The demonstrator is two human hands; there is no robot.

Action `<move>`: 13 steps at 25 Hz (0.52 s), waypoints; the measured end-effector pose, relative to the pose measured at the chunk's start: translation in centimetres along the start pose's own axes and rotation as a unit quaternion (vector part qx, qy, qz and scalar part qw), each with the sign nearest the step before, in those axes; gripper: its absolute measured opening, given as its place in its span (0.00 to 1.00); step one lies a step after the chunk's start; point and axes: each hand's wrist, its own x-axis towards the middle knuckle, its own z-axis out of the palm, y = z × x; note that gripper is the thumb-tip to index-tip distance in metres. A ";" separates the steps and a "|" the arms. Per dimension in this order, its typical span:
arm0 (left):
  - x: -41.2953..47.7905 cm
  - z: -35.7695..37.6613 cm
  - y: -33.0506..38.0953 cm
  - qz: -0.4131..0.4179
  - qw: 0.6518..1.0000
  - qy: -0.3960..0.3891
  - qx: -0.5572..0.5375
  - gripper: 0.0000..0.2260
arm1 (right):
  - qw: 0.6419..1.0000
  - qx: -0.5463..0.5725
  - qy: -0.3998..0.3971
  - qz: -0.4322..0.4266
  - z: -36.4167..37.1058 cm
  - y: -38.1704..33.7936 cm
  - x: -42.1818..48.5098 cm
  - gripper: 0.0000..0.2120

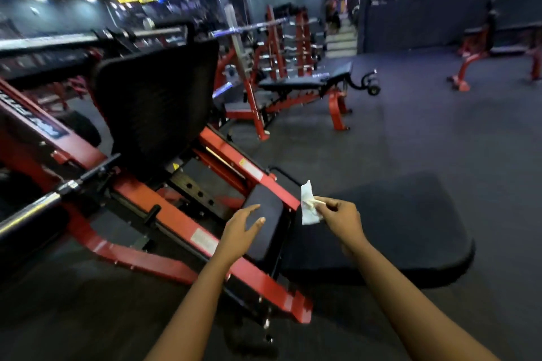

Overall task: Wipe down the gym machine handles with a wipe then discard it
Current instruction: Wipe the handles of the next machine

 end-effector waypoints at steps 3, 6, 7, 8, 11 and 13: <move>4.7 -1.5 3.9 0.028 0.998 0.045 0.029 0.18 | 0.996 0.067 -0.041 -0.042 -1.3 -4.1 5.2 0.09; 8.1 -4.1 6.9 0.029 0.991 0.122 0.045 0.17 | 0.986 0.118 -0.089 -0.076 -0.6 -8.0 9.9 0.09; 8.9 -5.2 7.3 0.019 0.988 0.146 0.048 0.17 | 0.982 0.138 -0.104 -0.078 0.3 -9.1 11.4 0.08; 9.6 -6.2 7.5 0.008 0.985 0.166 0.047 0.16 | 0.977 0.160 -0.119 -0.074 1.3 -10.1 12.6 0.08; 11.5 -9.7 6.2 -0.019 0.972 0.232 0.038 0.15 | 0.963 0.198 -0.167 -0.066 5.5 -12.6 16.6 0.07; 13.3 -13.0 4.2 -0.038 0.956 0.288 0.030 0.15 | 0.957 0.203 -0.198 -0.068 9.0 -14.2 19.7 0.09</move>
